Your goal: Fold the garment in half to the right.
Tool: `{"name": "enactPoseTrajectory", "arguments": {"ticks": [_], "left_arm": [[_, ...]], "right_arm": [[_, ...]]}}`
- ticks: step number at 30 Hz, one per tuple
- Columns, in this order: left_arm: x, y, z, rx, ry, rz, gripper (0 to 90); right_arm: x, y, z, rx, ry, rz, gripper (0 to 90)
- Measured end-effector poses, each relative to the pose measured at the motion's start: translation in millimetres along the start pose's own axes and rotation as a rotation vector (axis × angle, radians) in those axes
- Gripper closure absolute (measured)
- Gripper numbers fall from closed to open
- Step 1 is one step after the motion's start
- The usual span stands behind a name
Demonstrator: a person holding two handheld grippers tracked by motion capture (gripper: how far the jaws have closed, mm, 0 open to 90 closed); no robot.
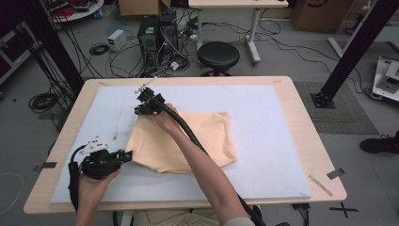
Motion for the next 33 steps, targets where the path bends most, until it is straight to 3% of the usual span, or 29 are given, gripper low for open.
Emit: {"name": "enactPoseTrajectory", "arguments": {"ticks": [6, 12, 22, 33], "left_arm": [[1.0, 8.6, -3.3, -0.013, -0.003, 0.007, 83.0], [-0.9, 0.9, -1.5, -0.041, 0.007, 0.005, 83.0], [0.5, -23.2, 17.3, -0.101, 0.005, 0.03, 82.9], [3.9, -54.9, 45.9, -0.123, -0.034, 0.01, 82.9]], "right_arm": [[8.7, -2.0, -10.0, 0.009, 0.023, 0.009, 81.6], [5.1, -1.0, -6.8, 0.018, 0.018, -0.006, 81.6], [-8.1, 6.9, 2.5, 0.015, 0.02, -0.027, 81.6], [-29.8, 29.3, 23.0, 0.007, -0.002, -0.03, 81.6]]}}
Point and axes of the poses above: each handheld gripper's, and its own axes: y roughly backward along the jaws, x roughly out of its top, z roughly to its right, the point moved 6 cm from there along -y, roughly forward along the jaws, and after that the axes turned 3 degrees about -x, right-handed, at the moved point
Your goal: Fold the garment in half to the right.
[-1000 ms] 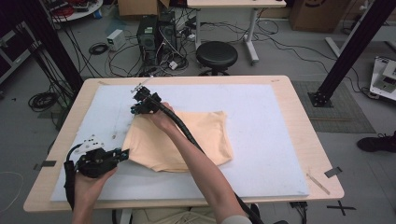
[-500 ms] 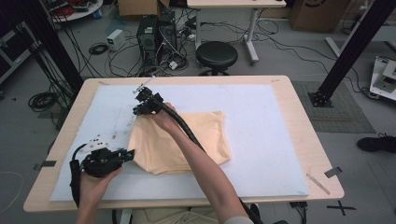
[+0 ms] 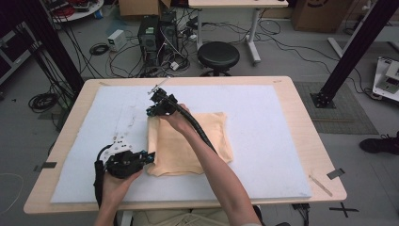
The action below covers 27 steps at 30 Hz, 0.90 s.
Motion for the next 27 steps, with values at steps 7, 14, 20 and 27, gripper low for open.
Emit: {"name": "enactPoseTrajectory", "arguments": {"ticks": [7, 14, 20, 27], "left_arm": [[5.1, -22.8, 15.4, -0.017, -0.028, -0.026, 82.9], [11.8, -42.4, 27.8, -0.044, -0.029, -0.03, 82.9], [15.3, -58.4, 38.6, -0.059, -0.04, -0.056, 82.8], [19.9, -79.3, 52.3, -0.064, -0.036, -0.062, 82.8]], "right_arm": [[-19.5, 14.1, 16.0, -0.011, -0.031, -0.004, 81.6], [-31.3, 30.1, 29.3, -0.023, -0.052, 0.002, 81.5], [-41.0, 42.7, 38.0, -0.044, -0.056, 0.004, 81.4], [-56.4, 53.6, 50.9, -0.059, -0.083, 0.004, 81.4]]}}
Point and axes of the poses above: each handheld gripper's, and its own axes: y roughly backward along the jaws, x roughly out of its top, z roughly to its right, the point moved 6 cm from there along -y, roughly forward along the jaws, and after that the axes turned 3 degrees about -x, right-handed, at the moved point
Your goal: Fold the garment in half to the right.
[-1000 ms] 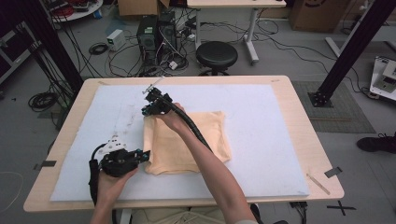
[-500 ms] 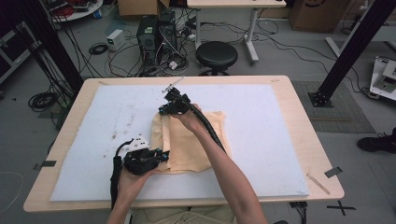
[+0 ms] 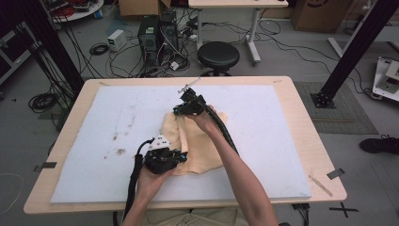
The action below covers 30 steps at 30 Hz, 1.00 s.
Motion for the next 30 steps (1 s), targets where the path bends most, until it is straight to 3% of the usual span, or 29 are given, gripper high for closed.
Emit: {"name": "enactPoseTrajectory", "arguments": {"ticks": [6, 15, 30], "left_arm": [[6.5, -16.4, 10.3, 0.005, -0.016, -0.019, 82.7], [12.1, -36.4, 23.2, -0.017, -0.007, -0.03, 82.8], [27.5, -68.8, 40.5, -0.02, -0.018, -0.049, 82.7]], "right_arm": [[-9.2, 10.2, 11.7, -0.007, -0.016, 0.008, 81.3], [-23.6, 27.0, 27.3, -0.018, -0.036, 0.008, 81.3], [-42.5, 41.2, 50.2, -0.06, -0.076, 0.003, 81.2]]}}
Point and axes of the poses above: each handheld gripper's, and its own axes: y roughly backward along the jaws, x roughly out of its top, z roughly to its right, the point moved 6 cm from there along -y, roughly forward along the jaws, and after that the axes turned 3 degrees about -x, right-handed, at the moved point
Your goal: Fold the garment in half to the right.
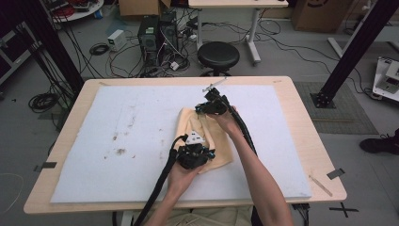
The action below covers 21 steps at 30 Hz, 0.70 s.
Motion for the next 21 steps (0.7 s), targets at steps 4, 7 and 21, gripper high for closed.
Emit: {"name": "enactPoseTrajectory", "arguments": {"ticks": [4, 7, 21], "left_arm": [[1.3, -6.4, 2.6, 0.001, 0.0, -0.005, 82.7], [1.2, -11.6, 4.0, 0.003, 0.002, -0.013, 82.7], [2.5, -28.5, 11.3, 0.008, -0.015, -0.051, 82.7]], "right_arm": [[-5.6, 1.6, 6.3, -0.009, -0.008, -0.007, 81.0], [-9.0, 2.0, 9.0, -0.015, -0.018, -0.012, 80.9], [-21.9, 8.0, 22.5, -0.045, -0.037, -0.018, 80.2]]}}
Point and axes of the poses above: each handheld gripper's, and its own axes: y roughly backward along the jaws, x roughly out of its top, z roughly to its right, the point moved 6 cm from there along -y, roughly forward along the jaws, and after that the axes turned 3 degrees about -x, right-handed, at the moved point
